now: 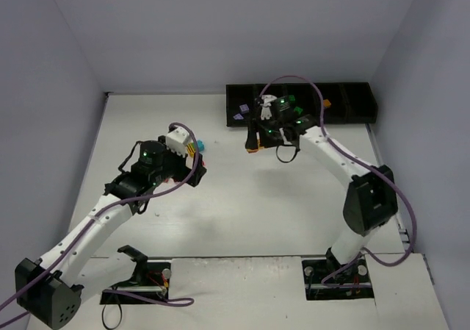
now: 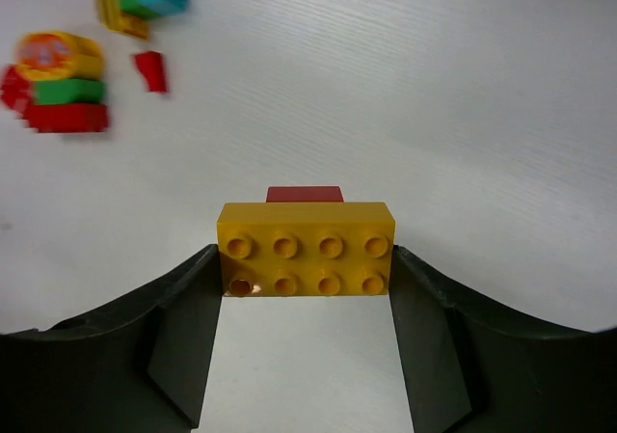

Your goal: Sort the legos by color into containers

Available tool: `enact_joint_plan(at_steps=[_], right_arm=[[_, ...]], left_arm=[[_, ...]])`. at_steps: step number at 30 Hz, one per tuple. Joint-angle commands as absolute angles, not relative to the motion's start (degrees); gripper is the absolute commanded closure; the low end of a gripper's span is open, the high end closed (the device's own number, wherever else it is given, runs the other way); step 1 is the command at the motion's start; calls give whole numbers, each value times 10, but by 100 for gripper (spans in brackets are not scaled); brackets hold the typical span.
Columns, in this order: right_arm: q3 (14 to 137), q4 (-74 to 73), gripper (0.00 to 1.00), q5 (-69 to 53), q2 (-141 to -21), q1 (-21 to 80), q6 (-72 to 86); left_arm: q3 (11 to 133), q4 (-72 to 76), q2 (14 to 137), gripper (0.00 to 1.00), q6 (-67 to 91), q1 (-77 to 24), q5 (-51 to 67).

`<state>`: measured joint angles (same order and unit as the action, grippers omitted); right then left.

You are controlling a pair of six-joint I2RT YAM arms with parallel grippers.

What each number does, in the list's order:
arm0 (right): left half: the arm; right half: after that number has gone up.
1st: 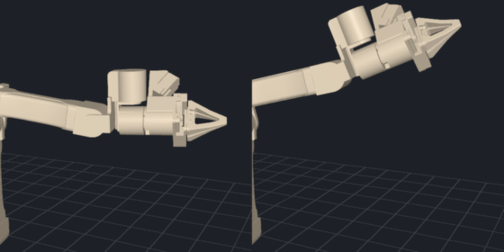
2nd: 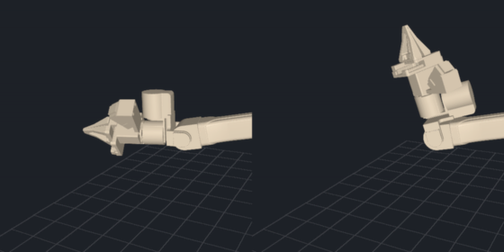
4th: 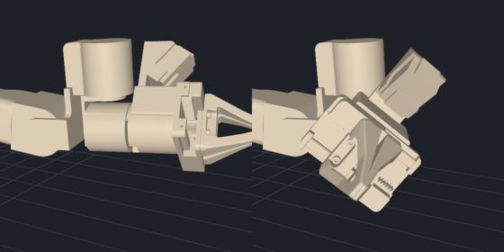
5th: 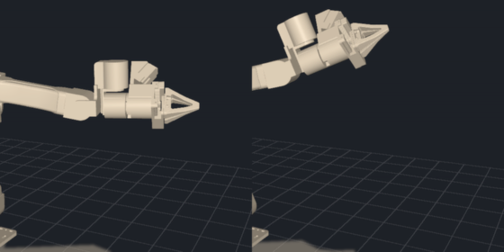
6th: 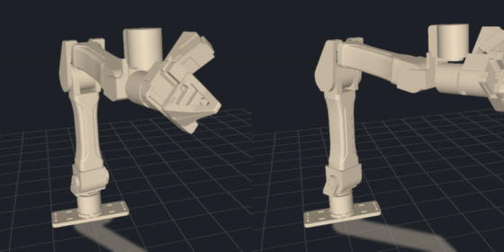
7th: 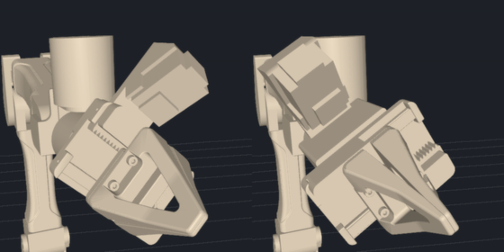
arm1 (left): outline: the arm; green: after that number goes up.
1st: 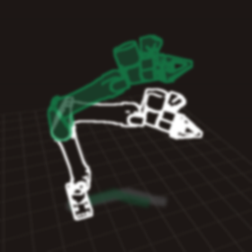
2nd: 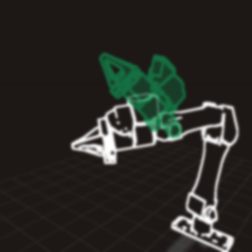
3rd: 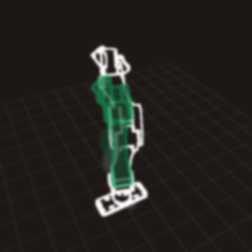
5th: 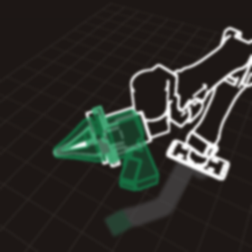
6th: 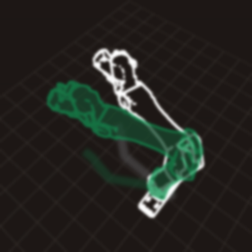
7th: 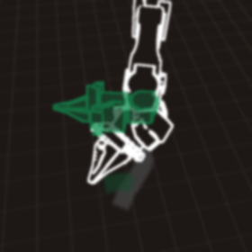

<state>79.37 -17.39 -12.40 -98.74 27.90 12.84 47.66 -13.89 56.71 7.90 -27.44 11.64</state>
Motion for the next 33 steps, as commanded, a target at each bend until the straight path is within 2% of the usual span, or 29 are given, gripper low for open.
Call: enact_joint_plan(at_steps=[1,2,3,7,14,21,33], right_arm=[[800,-154,100,-316,-915,231,119],[799,-154,100,-346,-911,225,120],[797,-154,100,-371,-907,216,125],[787,-151,100,-473,-896,211,139],[763,-115,100,-587,-868,211,175],[761,-107,100,-618,-848,211,185],[746,-92,100,-650,-829,212,189]], left_arm=[[497,-84,544,9,21,-294,186],[502,-85,544,9,16,-302,184],[511,-85,545,14,6,-315,180],[536,-74,561,23,-23,-345,156],[548,-12,587,22,-73,-394,134],[520,83,593,22,-120,-428,143],[533,120,622,22,-121,-428,210]])
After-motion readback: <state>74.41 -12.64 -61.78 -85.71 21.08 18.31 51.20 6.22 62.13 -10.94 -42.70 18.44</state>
